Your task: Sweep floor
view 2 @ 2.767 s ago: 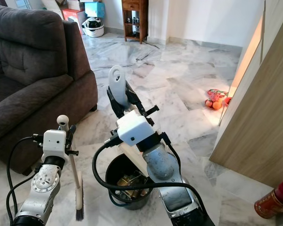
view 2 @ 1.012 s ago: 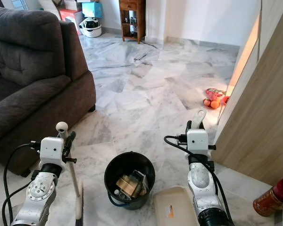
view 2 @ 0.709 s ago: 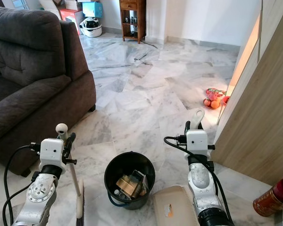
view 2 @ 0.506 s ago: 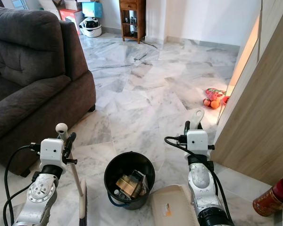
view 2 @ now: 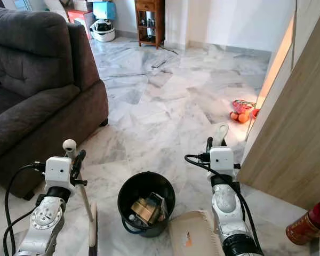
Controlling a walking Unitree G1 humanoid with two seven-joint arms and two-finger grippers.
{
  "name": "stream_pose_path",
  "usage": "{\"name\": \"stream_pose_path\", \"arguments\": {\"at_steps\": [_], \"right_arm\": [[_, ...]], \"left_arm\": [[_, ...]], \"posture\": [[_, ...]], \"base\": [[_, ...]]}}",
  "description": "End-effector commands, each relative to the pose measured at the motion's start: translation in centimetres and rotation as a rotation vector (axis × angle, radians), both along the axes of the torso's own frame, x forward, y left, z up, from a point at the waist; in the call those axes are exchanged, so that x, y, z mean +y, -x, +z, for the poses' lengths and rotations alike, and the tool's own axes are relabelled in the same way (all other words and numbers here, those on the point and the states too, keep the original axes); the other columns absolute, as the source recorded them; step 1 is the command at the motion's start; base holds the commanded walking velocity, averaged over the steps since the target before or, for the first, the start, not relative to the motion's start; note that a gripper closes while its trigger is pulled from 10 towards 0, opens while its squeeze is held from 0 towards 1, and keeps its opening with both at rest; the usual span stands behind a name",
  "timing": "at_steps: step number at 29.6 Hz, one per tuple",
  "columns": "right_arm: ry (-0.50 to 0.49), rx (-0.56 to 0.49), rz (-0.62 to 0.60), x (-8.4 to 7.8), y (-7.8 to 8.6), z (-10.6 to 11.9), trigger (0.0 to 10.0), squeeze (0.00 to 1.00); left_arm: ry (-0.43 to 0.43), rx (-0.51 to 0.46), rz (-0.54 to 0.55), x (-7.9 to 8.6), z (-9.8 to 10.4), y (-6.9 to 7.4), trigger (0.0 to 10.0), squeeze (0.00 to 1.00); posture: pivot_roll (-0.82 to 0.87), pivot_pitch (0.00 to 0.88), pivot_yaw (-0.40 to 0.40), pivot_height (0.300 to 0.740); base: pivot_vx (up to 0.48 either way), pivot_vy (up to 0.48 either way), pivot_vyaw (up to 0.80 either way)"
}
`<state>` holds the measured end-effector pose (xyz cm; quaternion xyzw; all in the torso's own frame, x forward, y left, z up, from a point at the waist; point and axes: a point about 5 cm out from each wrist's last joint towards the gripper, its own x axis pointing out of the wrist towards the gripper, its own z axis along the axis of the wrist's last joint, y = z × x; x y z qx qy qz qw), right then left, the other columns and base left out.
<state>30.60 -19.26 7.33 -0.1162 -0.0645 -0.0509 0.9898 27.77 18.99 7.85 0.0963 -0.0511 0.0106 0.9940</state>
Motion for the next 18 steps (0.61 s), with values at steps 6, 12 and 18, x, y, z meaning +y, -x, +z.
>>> {"name": "stream_pose_path", "arguments": {"at_steps": [6, 12, 18], "right_arm": [[-0.014, -0.032, 0.022, 0.54, -0.33, 0.57, 10.0, 0.0], [-0.019, -0.027, 0.025, 0.56, -0.39, 0.49, 10.0, 0.0], [-0.019, -0.023, 0.026, 0.52, -0.4, 0.44, 10.0, 0.0]], "left_arm": [[-0.012, -0.046, 0.001, 0.49, 0.92, -0.21, 10.0, 0.0], [-0.01, -0.052, 0.002, 0.47, 1.05, -0.38, 10.0, 0.0], [-0.013, -0.051, 0.003, 0.53, 1.03, -0.37, 10.0, 0.0]], "posture": [[0.11, 0.0, 0.056, 0.74], [0.12, 0.0, 0.056, 0.74], [0.11, 0.0, 0.055, 0.74]], "base": [[-0.276, 0.0, 0.0], [-0.314, 0.0, 0.0], [-0.323, 0.0, 0.0]]}}
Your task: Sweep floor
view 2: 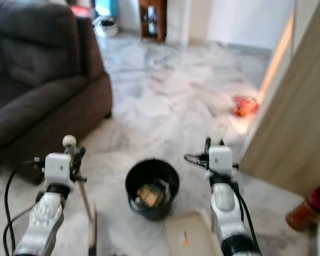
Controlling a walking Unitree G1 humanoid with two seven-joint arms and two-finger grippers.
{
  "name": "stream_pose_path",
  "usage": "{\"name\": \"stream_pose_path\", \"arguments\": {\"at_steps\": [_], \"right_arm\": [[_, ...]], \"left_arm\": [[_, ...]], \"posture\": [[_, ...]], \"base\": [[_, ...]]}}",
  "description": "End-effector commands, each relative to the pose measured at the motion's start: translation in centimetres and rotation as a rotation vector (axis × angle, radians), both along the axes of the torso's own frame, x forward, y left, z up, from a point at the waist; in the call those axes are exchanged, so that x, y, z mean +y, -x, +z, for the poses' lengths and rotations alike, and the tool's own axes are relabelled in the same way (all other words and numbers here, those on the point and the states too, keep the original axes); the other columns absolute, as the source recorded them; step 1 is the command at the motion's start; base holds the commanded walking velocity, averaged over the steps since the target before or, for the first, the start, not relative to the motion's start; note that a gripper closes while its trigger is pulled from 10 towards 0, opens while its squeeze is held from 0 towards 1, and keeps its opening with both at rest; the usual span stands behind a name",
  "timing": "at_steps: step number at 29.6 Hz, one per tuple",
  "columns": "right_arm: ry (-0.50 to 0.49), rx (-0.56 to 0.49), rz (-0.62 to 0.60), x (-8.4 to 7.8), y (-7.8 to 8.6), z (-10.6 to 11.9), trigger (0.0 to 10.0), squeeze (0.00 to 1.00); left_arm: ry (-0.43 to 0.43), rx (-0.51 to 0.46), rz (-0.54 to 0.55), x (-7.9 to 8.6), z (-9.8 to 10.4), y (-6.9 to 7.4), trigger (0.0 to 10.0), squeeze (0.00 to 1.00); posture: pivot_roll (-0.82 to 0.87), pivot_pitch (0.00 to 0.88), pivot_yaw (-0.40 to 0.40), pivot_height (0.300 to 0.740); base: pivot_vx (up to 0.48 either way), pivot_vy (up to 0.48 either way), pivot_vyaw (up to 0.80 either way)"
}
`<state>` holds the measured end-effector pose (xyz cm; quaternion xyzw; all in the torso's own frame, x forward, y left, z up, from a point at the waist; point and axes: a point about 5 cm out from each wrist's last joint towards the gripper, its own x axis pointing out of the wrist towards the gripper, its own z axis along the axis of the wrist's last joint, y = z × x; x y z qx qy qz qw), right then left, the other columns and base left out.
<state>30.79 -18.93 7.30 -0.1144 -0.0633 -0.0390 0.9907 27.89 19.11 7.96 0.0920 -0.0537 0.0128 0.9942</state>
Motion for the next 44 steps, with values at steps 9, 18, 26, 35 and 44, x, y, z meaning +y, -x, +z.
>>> {"name": "stream_pose_path", "arguments": {"at_steps": [9, 18, 26, 35, 44], "right_arm": [[-0.019, -0.022, 0.009, 0.23, -0.24, 0.41, 10.0, 0.0], [-0.024, -0.024, 0.015, 0.29, -0.23, 0.39, 10.0, 0.0], [-0.028, -0.013, 0.013, 0.26, -0.23, 0.24, 10.0, 0.0], [-0.027, 0.001, -0.003, 0.06, -0.29, 0.08, 10.0, 0.0], [-0.025, 0.011, -0.007, 0.09, -0.38, -0.02, 10.0, 0.0]], "left_arm": [[-0.019, -0.047, 0.0, 0.34, 0.94, -0.31, 10.0, 0.0], [-0.018, -0.048, 0.002, 0.3, 0.93, -0.36, 10.0, 0.0], [-0.021, -0.045, 0.006, 0.2, 0.87, -0.45, 10.0, 0.0], [-0.021, -0.044, 0.01, 0.23, 0.83, -0.47, 10.0, 0.0], [-0.018, -0.052, 0.01, 0.19, 0.98, -0.59, 10.0, 0.0]], "posture": [[0.12, 0.0, 0.054, 0.74], [0.11, 0.0, 0.053, 0.74], [0.11, 0.0, 0.05, 0.74], [0.11, 0.0, 0.049, 0.74], [0.12, 0.0, 0.049, 0.74]], "base": [[-0.322, 0.0, 0.0], [-0.317, 0.0, 0.0], [-0.108, 0.0, 0.0], [0.0, 0.0, -0.58], [0.0, 0.0, -0.8]]}}
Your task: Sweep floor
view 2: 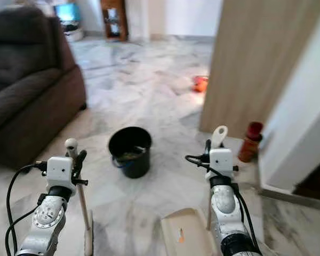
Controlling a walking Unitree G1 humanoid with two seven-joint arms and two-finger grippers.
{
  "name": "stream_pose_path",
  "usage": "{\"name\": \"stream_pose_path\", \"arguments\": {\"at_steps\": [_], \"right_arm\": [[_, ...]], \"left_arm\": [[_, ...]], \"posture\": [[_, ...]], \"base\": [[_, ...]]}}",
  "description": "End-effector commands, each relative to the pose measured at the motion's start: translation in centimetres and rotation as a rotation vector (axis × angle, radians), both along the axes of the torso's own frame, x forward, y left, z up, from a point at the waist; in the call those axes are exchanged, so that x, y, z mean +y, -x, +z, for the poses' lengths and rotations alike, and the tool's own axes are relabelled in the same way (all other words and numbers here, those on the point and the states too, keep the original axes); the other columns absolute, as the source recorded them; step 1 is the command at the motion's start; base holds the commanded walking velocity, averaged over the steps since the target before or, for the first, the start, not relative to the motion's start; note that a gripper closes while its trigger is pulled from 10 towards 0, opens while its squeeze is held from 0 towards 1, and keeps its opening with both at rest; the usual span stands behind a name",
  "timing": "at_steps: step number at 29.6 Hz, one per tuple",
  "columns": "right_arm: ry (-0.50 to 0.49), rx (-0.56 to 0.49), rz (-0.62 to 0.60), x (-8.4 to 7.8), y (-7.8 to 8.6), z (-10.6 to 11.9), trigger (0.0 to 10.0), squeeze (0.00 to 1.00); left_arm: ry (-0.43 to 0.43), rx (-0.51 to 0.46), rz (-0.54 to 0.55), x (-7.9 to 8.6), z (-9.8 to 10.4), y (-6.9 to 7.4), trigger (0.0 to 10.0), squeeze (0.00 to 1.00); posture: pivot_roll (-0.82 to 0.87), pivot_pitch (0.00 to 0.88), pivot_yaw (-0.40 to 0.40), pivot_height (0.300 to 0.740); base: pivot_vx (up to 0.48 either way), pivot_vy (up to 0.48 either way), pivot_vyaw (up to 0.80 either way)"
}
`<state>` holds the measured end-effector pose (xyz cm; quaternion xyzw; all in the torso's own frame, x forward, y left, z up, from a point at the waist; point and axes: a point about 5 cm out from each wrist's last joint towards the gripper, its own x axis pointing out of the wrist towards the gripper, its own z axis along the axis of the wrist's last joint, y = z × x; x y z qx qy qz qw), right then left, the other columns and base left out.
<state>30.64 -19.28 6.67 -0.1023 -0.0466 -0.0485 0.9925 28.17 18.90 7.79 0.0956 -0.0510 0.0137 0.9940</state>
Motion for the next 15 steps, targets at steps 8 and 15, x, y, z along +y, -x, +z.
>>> {"name": "stream_pose_path", "arguments": {"at_steps": [8, 15], "right_arm": [[0.008, -0.016, 0.003, 0.42, -0.53, 0.53, 10.0, 0.0], [0.018, -0.009, -0.011, -0.01, -0.48, 0.43, 10.0, 0.0]], "left_arm": [[-0.014, -0.059, 0.008, 0.49, 1.19, -0.34, 10.0, 0.0], [-0.036, -0.046, 0.004, 0.21, 1.02, -0.48, 10.0, 0.0]], "posture": [[0.11, 0.0, 0.051, 0.74], [0.11, 0.0, 0.048, 0.74]], "base": [[0.0, 0.0, -0.8], [0.0, -0.042, -0.8]]}}
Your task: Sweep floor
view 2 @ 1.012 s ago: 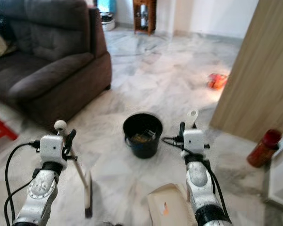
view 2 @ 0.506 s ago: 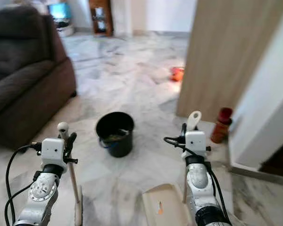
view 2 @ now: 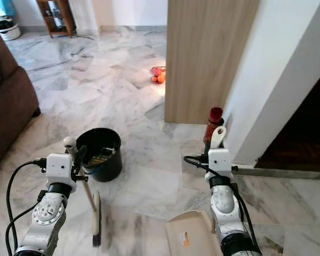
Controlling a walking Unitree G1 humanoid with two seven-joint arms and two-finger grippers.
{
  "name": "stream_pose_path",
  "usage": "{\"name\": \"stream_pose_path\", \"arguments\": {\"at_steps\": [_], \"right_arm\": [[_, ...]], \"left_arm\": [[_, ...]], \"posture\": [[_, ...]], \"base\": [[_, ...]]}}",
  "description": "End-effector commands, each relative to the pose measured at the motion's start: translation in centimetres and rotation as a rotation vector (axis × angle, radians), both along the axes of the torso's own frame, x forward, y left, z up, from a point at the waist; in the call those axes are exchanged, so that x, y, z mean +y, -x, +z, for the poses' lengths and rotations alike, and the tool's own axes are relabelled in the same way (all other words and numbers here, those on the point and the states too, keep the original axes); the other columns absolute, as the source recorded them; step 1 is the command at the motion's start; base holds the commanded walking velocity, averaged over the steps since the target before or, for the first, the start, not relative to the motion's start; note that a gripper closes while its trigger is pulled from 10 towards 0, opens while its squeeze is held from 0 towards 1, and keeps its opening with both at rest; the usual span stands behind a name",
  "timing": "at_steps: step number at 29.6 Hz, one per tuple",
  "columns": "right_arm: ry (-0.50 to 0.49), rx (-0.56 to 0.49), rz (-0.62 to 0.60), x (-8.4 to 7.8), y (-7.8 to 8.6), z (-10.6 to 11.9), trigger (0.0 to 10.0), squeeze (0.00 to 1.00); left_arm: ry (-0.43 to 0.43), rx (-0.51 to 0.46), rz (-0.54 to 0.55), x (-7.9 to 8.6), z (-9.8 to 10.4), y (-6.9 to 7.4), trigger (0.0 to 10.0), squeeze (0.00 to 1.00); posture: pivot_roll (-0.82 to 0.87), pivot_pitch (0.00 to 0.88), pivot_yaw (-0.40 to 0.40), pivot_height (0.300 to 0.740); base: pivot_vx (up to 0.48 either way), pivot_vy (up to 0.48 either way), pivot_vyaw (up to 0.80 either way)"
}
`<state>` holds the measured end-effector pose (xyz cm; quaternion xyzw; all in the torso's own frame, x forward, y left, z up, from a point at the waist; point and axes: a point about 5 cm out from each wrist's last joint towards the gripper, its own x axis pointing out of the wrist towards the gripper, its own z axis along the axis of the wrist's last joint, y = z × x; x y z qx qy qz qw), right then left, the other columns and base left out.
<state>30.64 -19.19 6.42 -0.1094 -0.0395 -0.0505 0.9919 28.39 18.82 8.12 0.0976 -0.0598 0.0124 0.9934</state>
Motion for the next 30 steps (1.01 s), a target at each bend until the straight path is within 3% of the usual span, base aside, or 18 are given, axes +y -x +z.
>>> {"name": "stream_pose_path", "arguments": {"at_steps": [1, 7, 30], "right_arm": [[0.004, -0.023, -0.005, -0.1, -0.48, 0.68, 10.0, 0.0], [0.014, -0.023, -0.017, -0.32, -0.52, 0.72, 10.0, 0.0], [0.029, -0.022, -0.056, -0.31, -0.58, 0.63, 10.0, 0.0]], "left_arm": [[-0.031, -0.029, 0.008, 0.29, 0.69, -0.27, 10.0, 0.0], [-0.032, -0.031, 0.011, 0.3, 0.68, -0.29, 10.0, 0.0], [-0.035, -0.034, 0.013, 0.29, 0.74, -0.43, 10.0, 0.0]], "posture": [[0.11, 0.0, 0.048, 0.74], [0.11, 0.0, 0.045, 0.74], [0.11, 0.0, 0.043, 0.74]], "base": [[0.0, -0.292, -0.8], [0.0, -0.346, -0.8], [0.0, -0.14, -0.8]]}}
